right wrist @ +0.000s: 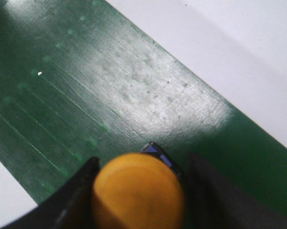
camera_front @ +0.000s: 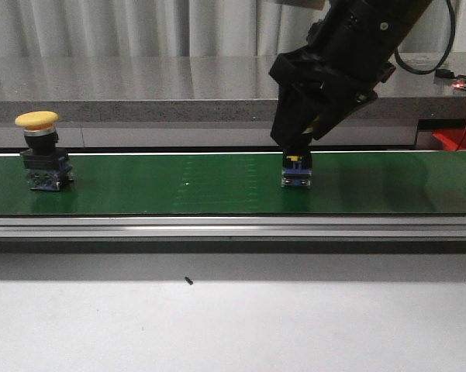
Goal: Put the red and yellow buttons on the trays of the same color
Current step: 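Lower the right gripper onto the leading yellow button on the belt, grasp, then carry the yellow button into the yellow tray, open right gripper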
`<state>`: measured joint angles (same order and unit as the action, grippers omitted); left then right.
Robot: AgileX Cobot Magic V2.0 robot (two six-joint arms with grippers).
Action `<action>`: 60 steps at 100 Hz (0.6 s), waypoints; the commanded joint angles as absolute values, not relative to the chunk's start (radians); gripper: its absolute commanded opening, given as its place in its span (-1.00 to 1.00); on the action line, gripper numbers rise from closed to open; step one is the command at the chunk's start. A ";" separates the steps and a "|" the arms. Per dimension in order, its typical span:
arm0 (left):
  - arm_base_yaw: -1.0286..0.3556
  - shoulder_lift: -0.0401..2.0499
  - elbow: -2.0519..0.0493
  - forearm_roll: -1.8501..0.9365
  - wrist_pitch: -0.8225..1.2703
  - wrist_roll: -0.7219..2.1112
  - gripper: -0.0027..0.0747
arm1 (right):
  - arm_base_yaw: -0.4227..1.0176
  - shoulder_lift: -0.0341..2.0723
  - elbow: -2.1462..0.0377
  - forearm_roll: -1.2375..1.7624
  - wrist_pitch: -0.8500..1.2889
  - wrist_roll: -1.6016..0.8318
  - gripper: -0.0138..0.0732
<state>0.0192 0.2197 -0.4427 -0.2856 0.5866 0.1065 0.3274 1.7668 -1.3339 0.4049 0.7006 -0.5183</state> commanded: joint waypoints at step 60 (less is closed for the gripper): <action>0.010 0.227 -0.468 -0.306 0.511 0.097 -0.98 | 0.055 1.456 -1.368 0.327 0.898 -0.342 -0.31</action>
<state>0.0192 0.2197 -0.4427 -0.2856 0.5866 0.1065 0.1364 1.5557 -1.3360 0.3293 0.8858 -0.3663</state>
